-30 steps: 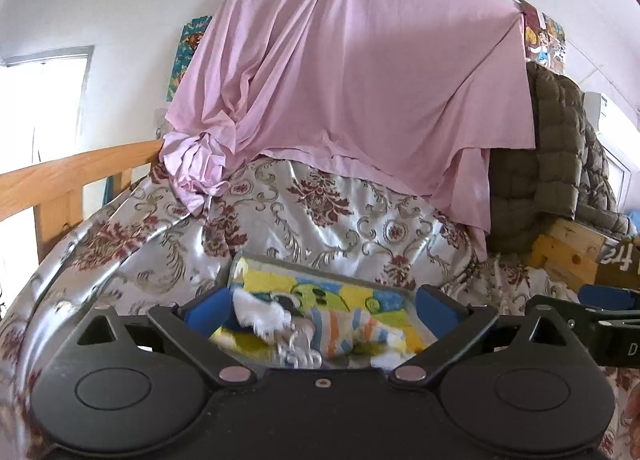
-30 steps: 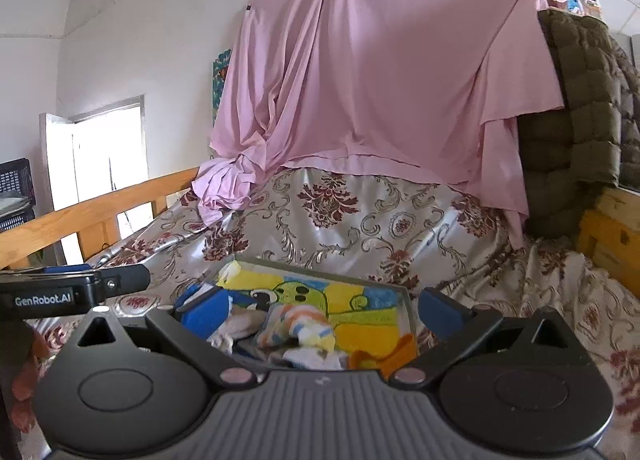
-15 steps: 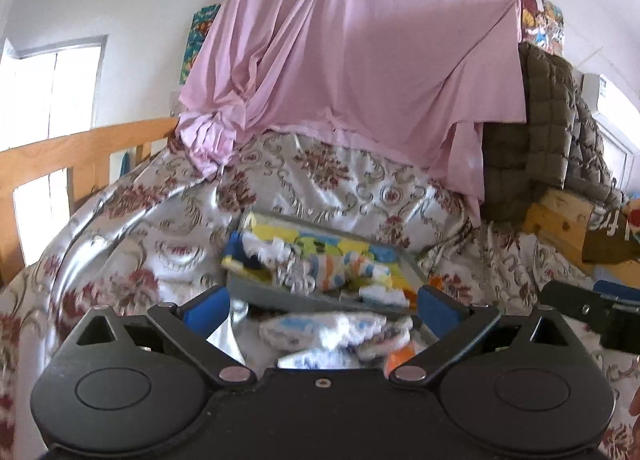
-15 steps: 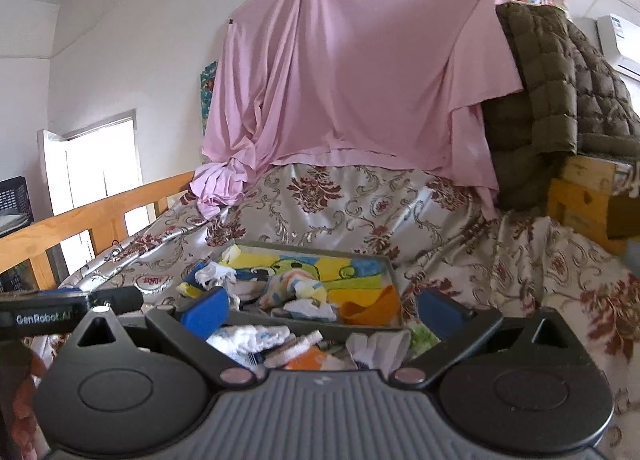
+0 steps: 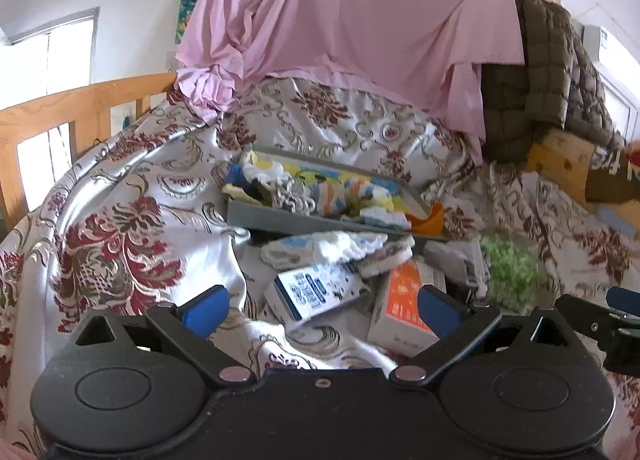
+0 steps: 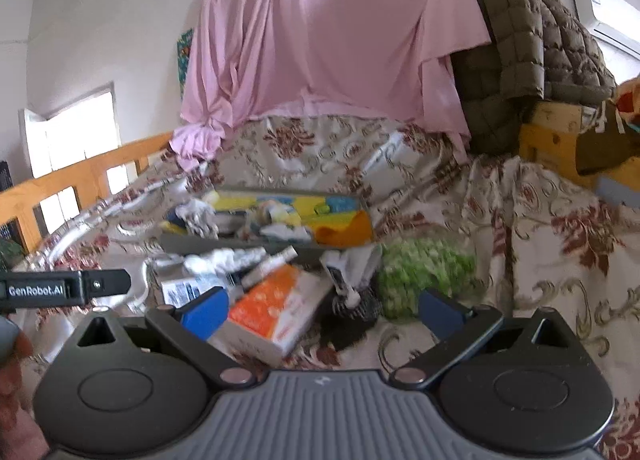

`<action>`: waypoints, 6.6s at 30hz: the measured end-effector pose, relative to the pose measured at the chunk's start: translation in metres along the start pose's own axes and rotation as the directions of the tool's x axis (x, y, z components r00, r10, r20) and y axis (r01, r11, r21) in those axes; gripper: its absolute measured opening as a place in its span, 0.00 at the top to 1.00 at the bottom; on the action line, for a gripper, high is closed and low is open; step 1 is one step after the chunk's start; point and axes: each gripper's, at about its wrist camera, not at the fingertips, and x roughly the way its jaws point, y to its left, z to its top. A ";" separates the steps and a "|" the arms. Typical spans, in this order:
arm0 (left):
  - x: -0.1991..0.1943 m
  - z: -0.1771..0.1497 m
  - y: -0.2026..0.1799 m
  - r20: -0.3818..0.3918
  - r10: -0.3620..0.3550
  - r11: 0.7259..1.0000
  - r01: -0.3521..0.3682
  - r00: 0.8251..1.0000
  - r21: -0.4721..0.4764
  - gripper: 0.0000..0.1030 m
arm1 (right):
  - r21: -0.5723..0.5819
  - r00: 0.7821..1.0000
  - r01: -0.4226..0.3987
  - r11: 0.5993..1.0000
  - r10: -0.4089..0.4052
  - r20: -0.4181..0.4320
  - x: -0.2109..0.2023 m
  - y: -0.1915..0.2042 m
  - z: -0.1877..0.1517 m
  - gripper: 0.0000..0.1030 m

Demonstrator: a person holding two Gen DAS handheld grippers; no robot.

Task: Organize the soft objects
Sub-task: 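Move both open tools back over the remaining pile, then grasp the gray face mask with the left tool while the right approaches the striped sock, then grasp the black-white striped sock with the right tool while the left holds the mask, then lift the gray mask and striped sock up from the pile with both tools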

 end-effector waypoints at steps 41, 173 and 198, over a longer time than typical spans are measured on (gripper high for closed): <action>0.052 0.005 -0.010 -0.191 0.000 1.000 0.002 0.982 0.010 0.01 | 0.101 0.965 0.082 0.991 -0.054 -0.256 0.059 -0.035 -0.011 0.00; 0.170 0.041 -0.064 -0.457 -0.239 0.968 0.250 0.857 -0.039 0.46 | 0.109 0.937 -0.106 0.988 0.136 -0.322 0.158 -0.060 -0.006 0.42; 0.143 0.020 -0.051 -0.386 -0.239 0.970 0.233 0.891 -0.063 0.81 | -0.088 0.941 -0.153 0.984 0.118 -0.318 0.158 -0.025 -0.018 0.87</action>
